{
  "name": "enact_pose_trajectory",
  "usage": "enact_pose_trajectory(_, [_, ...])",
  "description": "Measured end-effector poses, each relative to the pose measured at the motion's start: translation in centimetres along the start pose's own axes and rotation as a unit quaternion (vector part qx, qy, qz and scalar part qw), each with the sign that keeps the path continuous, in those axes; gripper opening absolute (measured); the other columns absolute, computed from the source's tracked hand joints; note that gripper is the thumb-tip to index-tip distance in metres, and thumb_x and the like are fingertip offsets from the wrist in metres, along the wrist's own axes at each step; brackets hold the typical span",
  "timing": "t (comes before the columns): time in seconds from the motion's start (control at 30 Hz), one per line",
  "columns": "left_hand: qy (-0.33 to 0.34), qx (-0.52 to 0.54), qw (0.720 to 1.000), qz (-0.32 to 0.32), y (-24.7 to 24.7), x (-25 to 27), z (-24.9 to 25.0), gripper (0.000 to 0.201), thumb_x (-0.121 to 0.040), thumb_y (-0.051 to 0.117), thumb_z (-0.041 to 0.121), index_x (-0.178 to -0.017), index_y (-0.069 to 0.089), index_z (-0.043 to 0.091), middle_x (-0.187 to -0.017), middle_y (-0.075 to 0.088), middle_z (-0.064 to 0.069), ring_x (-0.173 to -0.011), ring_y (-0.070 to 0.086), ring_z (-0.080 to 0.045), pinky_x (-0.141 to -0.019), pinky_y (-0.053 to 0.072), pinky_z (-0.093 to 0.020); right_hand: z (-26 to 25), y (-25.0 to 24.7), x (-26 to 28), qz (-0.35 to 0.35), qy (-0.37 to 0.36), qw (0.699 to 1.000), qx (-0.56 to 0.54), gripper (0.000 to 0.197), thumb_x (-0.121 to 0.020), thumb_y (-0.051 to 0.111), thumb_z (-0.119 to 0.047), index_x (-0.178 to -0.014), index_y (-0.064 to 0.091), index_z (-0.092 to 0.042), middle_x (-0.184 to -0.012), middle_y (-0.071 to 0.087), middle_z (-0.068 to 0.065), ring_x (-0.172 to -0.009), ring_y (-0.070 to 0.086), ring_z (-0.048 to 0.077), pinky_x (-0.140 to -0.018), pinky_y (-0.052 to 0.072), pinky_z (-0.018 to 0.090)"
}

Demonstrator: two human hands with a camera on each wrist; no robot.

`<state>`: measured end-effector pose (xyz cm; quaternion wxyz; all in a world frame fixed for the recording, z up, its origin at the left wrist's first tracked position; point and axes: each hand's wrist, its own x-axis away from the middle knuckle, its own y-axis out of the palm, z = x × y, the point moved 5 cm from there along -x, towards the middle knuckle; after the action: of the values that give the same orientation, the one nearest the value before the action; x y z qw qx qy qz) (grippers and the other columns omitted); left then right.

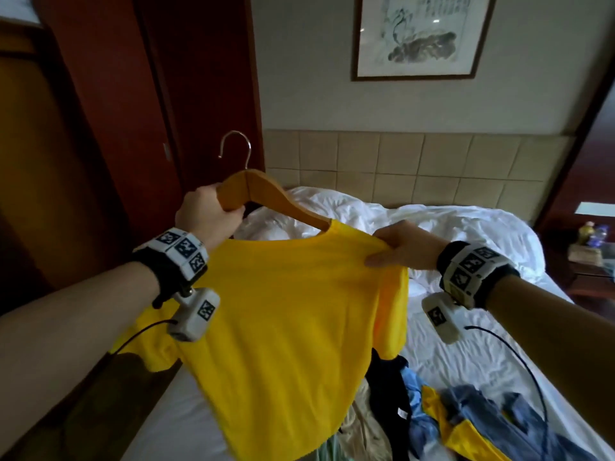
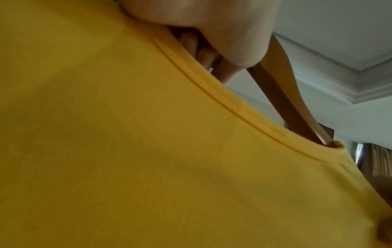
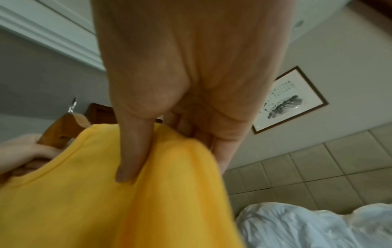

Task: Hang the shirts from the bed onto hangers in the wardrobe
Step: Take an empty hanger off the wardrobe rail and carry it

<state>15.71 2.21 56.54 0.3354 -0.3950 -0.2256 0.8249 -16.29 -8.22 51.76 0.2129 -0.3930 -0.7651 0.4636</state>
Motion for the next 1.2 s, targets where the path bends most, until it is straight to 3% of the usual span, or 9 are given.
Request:
enact_pose_trajectory(0.17, [-0.016,0.013,1.0,0.01,0.6,-0.2,0.8,0.025,-0.082,0.072,0.029,-0.067,0.06,0.014,-0.071,0.064,-0.005,-0.068,0.063,-0.029,-0.063,0.051,-0.035,3.2,-1.4,1.5,0.029,0.025,0.999,0.006,0.035,-0.081,0.08,-0.022,-0.058,0.054,-0.03,-0.06,0.052,-0.006,-0.061,0.048,0.012,-0.068,0.04,0.033])
enact_pose_trajectory(0.3, [-0.011,0.018,1.0,0.002,1.3,-0.1,1.7,0.029,-0.082,0.072,0.028,-0.062,0.055,0.015,-0.068,0.063,-0.004,-0.066,0.062,-0.028,-0.06,0.043,-0.031,2.2,-1.5,1.4,0.028,-0.009,0.999,0.016,0.025,-0.08,0.081,-0.035,-0.072,0.057,-0.036,-0.071,0.058,-0.01,-0.067,0.054,0.008,-0.066,0.041,0.025])
enact_pose_trajectory(0.4, [-0.001,0.02,1.0,-0.011,2.0,0.0,2.1,0.029,-0.081,0.071,0.031,-0.062,0.055,0.017,-0.069,0.063,-0.002,-0.068,0.063,-0.028,-0.063,0.048,-0.033,-0.3,-1.5,0.9,0.06,-0.052,0.997,0.005,0.014,-0.085,0.071,-0.048,-0.082,0.063,-0.037,-0.08,0.063,-0.01,-0.074,0.057,0.007,-0.068,0.045,0.024])
enact_pose_trajectory(0.53, [0.016,0.026,0.999,-0.021,2.5,0.1,2.2,0.027,-0.079,0.072,0.037,-0.064,0.057,0.021,-0.073,0.066,-0.003,-0.071,0.065,-0.028,-0.066,0.055,-0.037,-1.8,-1.9,0.0,0.119,-0.08,0.989,-0.026,0.011,-0.09,0.07,-0.037,-0.092,0.073,-0.027,-0.083,0.068,-0.014,-0.075,0.06,0.0,-0.069,0.043,0.017])
enact_pose_trajectory(0.73, [0.012,0.019,0.999,-0.025,2.5,0.0,1.6,0.03,-0.077,0.07,0.054,-0.075,0.062,0.025,-0.078,0.068,0.003,-0.073,0.066,-0.024,-0.069,0.057,-0.037,-2.9,-1.0,-1.0,0.081,-0.088,0.992,-0.026,0.014,-0.091,0.068,-0.033,-0.099,0.071,-0.021,-0.088,0.067,-0.011,-0.083,0.062,0.009,-0.078,0.046,0.025])
enact_pose_trajectory(0.8, [0.0,0.032,0.999,-0.02,2.3,-0.5,1.2,0.028,-0.078,0.071,0.052,-0.075,0.063,0.025,-0.078,0.068,0.004,-0.073,0.066,-0.022,-0.069,0.057,-0.036,-3.6,-1.2,-1.2,0.076,-0.091,0.993,-0.023,0.016,-0.09,0.068,-0.038,-0.1,0.07,-0.025,-0.092,0.067,-0.01,-0.087,0.062,0.01,-0.081,0.048,0.026])
enact_pose_trajectory(0.9, [-0.013,0.047,0.999,-0.012,1.0,-1.5,0.3,0.028,-0.08,0.074,0.045,-0.071,0.063,0.021,-0.072,0.068,0.002,-0.07,0.067,-0.02,-0.065,0.056,-0.034,-4.2,-0.7,-0.9,0.047,-0.088,0.995,0.029,0.016,-0.091,0.067,-0.041,-0.08,0.056,-0.036,-0.076,0.058,-0.013,-0.071,0.054,0.002,-0.066,0.039,0.022])
enact_pose_trajectory(1.1, [-0.037,0.029,0.999,-0.008,-2.2,-2.9,-2.3,0.019,-0.082,0.077,0.029,-0.075,0.068,0.013,-0.075,0.068,-0.002,-0.073,0.066,-0.018,-0.06,0.047,-0.026,-8.5,1.8,-1.1,0.005,-0.124,0.992,0.02,0.024,-0.096,0.06,-0.037,-0.08,0.058,-0.02,-0.072,0.059,-0.005,-0.066,0.055,0.009,-0.062,0.04,0.027])
enact_pose_trajectory(1.2, [-0.079,-0.001,0.997,-0.004,-4.5,-3.1,-4.5,0.017,-0.081,0.078,0.024,-0.084,0.07,0.009,-0.08,0.068,-0.002,-0.083,0.066,-0.022,-0.062,0.044,-0.025,-11.7,2.3,-2.1,0.01,-0.164,0.986,-0.007,0.024,-0.097,0.06,-0.033,-0.084,0.063,-0.013,-0.08,0.066,0.004,-0.075,0.061,0.017,-0.071,0.049,0.039])
